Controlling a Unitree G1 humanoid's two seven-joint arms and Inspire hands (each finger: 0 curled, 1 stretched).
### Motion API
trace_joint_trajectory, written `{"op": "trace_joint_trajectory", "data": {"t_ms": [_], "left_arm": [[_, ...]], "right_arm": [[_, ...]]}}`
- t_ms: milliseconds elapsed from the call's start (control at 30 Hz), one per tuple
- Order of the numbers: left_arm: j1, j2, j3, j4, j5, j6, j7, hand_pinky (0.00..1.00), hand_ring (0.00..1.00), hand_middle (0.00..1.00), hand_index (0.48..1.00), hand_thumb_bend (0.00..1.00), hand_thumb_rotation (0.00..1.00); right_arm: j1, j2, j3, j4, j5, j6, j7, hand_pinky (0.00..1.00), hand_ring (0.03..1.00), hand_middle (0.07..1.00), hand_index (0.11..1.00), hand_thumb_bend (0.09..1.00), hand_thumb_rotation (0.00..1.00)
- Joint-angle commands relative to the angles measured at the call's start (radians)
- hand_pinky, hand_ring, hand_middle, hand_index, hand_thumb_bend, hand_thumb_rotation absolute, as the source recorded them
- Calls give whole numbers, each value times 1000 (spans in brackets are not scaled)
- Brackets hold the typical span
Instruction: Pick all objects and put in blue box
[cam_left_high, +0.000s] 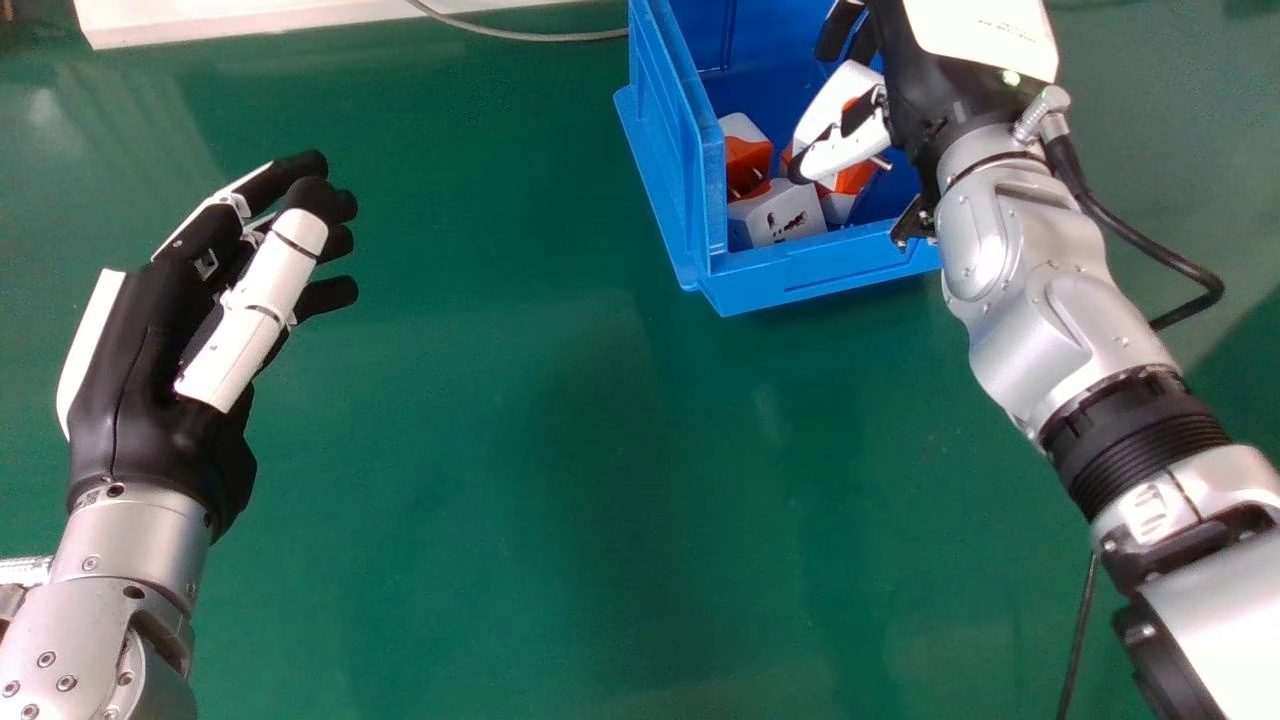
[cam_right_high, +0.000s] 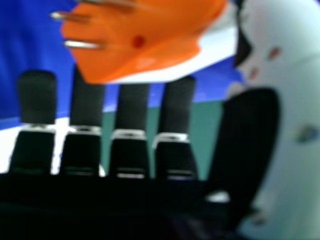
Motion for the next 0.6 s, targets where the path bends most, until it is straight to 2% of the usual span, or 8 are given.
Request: {"op": "trace_joint_trajectory", "data": {"t_ms": [0,133,167,200,267,367,467,567], "left_arm": [[-9,5,8,-29,-15,1,6,741,804,784,802,525,509],[-15,3,5,-25,-12,3,9,738,803,784,803,522,505],[-17,2,4,-26,-12,7,10,736,803,785,805,518,501],[-19,2,2,-26,-11,9,12,736,803,785,805,518,501],[-21,2,0,-27,-11,11,15,737,806,788,808,510,496],[-24,2,-2,-22,-10,10,19,738,807,790,810,502,491],[-30,2,-7,-18,-9,9,22,736,807,790,810,501,489],[-33,2,-9,-4,-6,0,21,737,808,791,811,499,488]], "right_arm": [[-41,-17,-9,-26,18,-13,15,329,432,529,556,489,0],[-37,-32,4,-24,21,-19,37,349,440,582,591,487,0],[-38,-36,11,-26,13,-14,47,425,529,647,637,518,0],[-39,-40,18,-28,6,-7,57,425,529,647,637,518,0],[-40,-45,28,-34,-4,4,67,554,686,771,740,555,42],[-40,-47,39,-34,-10,15,64,683,836,883,850,581,103],[-39,-47,48,-31,-12,22,59,716,869,906,876,586,124],[-35,-49,55,-33,-17,26,53,824,947,962,949,596,205]]}}
